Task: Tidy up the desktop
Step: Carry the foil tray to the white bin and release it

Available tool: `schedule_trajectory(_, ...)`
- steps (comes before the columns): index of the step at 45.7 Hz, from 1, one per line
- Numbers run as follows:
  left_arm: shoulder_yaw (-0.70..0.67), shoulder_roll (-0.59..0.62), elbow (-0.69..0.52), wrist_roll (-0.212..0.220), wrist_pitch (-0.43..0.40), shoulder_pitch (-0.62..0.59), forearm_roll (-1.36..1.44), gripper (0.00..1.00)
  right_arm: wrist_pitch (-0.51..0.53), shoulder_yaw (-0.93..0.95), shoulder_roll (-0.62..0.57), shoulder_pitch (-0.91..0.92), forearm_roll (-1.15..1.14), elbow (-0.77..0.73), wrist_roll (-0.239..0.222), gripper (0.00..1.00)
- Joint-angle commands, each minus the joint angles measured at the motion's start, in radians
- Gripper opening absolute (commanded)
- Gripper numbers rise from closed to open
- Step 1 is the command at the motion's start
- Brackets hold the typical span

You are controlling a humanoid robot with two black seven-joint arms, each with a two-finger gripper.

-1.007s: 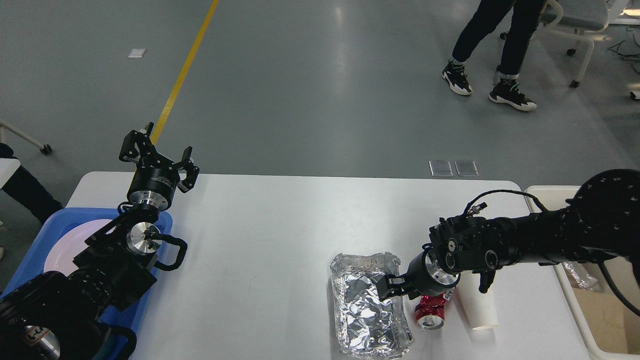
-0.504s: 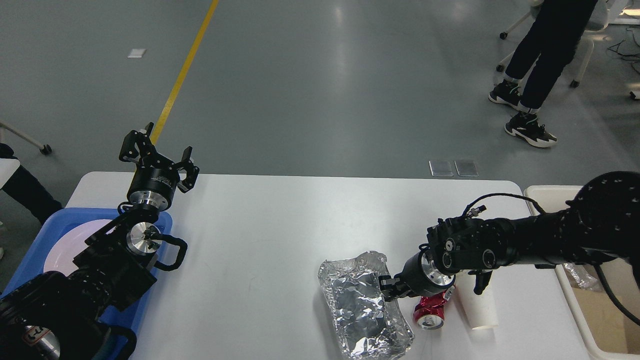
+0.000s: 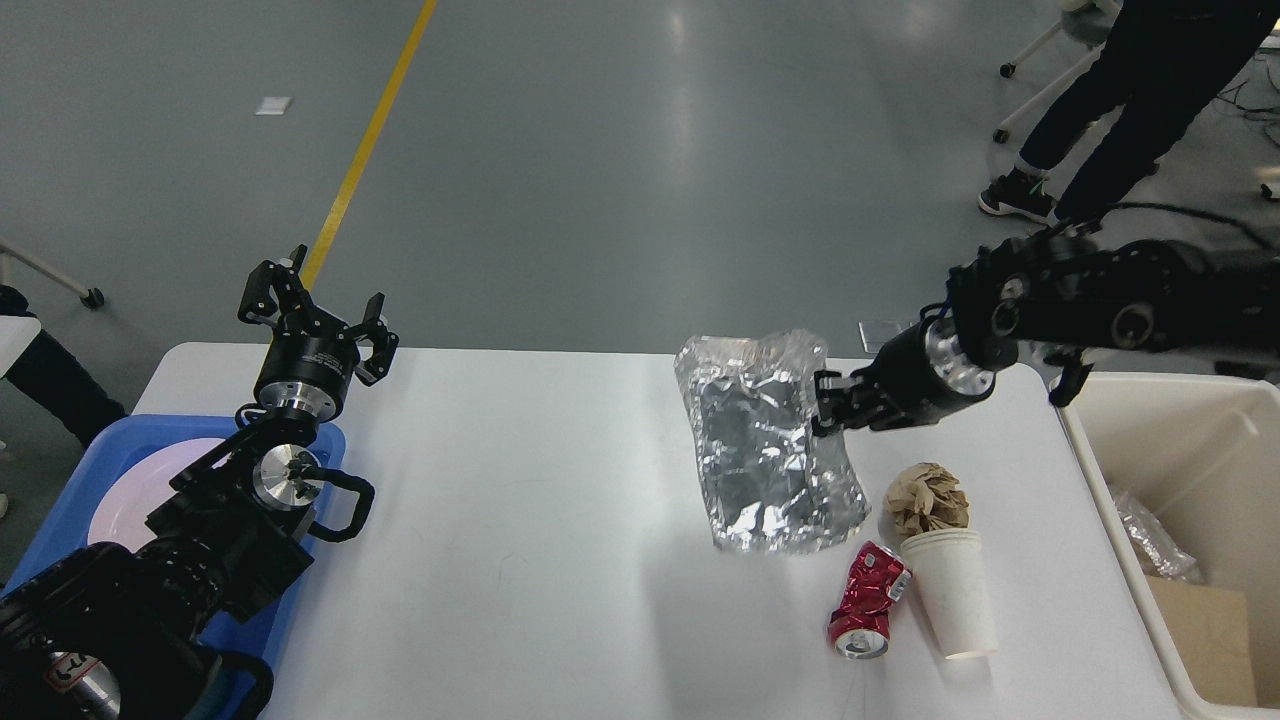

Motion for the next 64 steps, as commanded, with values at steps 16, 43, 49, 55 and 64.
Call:
schedule_trajectory(16, 0.000, 0.000, 0.000, 0.000, 0.000, 0.000, 0.000, 0.96, 0.050, -0.103, -0.225, 0.278, -0.008, -0.044, 0.000, 0.00)
schedule_trajectory(43, 0.000, 0.000, 0.000, 0.000, 0.000, 0.000, 0.000, 0.96, -0.461, -0.001, -0.325, -0.681, 0.104, -0.617, 0.001, 0.00)
schedule_trajectory(49, 0.000, 0.000, 0.000, 0.000, 0.000, 0.000, 0.000, 0.96, -0.493, 0.019, -0.309, -0.781, 0.102, -0.703, 0.003, 0.63)
schedule_trajectory(55, 0.000, 0.000, 0.000, 0.000, 0.000, 0.000, 0.000, 0.96, -0.491, 0.021, -0.289, -0.805, 0.104, -0.748, 0.003, 1.00)
schedule_trajectory(64, 0.000, 0.000, 0.000, 0.000, 0.000, 0.000, 0.000, 0.96, -0.484, 0.019, -0.286, -0.815, 0.104, -0.734, 0.004, 1.00)
